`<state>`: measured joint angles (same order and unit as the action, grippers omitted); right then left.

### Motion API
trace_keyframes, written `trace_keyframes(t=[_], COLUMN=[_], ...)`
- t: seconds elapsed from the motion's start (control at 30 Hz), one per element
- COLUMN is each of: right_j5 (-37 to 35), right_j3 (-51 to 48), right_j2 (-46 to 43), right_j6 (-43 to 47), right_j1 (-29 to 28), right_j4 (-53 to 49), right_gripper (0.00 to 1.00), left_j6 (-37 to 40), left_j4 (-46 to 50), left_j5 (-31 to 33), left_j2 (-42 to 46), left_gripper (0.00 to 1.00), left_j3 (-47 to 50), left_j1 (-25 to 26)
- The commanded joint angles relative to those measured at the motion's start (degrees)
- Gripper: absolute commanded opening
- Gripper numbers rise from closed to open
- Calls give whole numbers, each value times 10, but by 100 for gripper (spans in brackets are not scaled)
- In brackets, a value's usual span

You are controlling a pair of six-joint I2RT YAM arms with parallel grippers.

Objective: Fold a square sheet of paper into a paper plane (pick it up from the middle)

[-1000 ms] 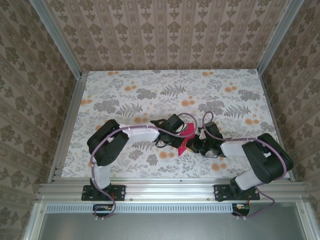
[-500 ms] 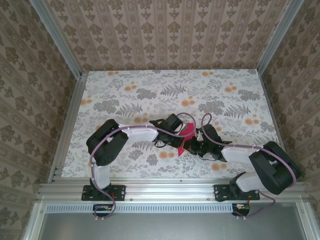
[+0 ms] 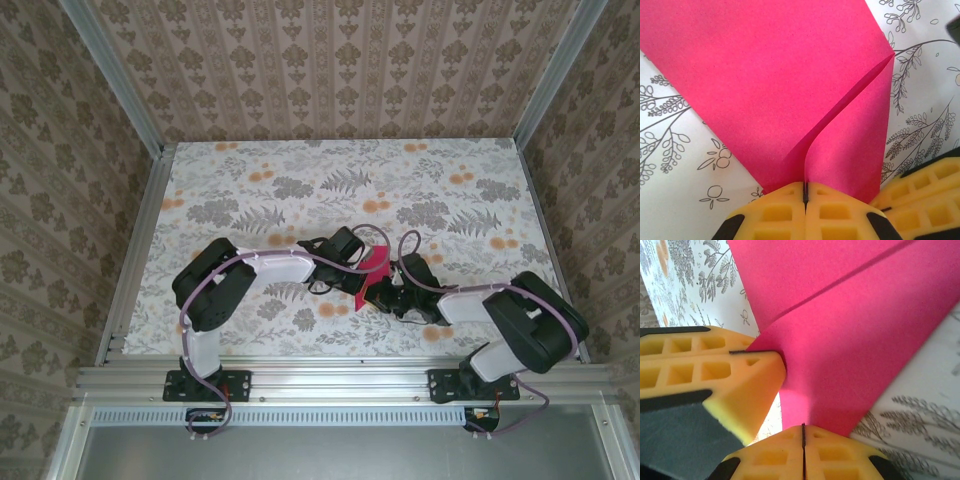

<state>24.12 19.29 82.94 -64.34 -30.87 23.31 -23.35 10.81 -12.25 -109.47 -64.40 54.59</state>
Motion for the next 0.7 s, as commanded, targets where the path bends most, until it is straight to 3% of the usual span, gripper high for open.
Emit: trace_keyframes(t=[0.0, 0.17, 0.5, 0.67], right_j5=[-28, -38, -41, -46], right_j3=[-3, -1, 18, 17], right_j2=[-58, -59, 42, 19], right_j6=[12, -4, -19, -17], right_j1=[-9, -34, -60, -60], right_j4=[-66, -54, -4, -25], right_gripper=[9, 8, 8, 8], left_j6=[-5, -2, -1, -2], left_j4=[44, 40, 33, 31], left_j5=[17, 7, -8, -9], left_j2=[-20, -21, -31, -30], left_gripper=[0, 0, 0, 0], left_j3=[29, 29, 29, 34], left_j1=[-9, -15, -20, -21])
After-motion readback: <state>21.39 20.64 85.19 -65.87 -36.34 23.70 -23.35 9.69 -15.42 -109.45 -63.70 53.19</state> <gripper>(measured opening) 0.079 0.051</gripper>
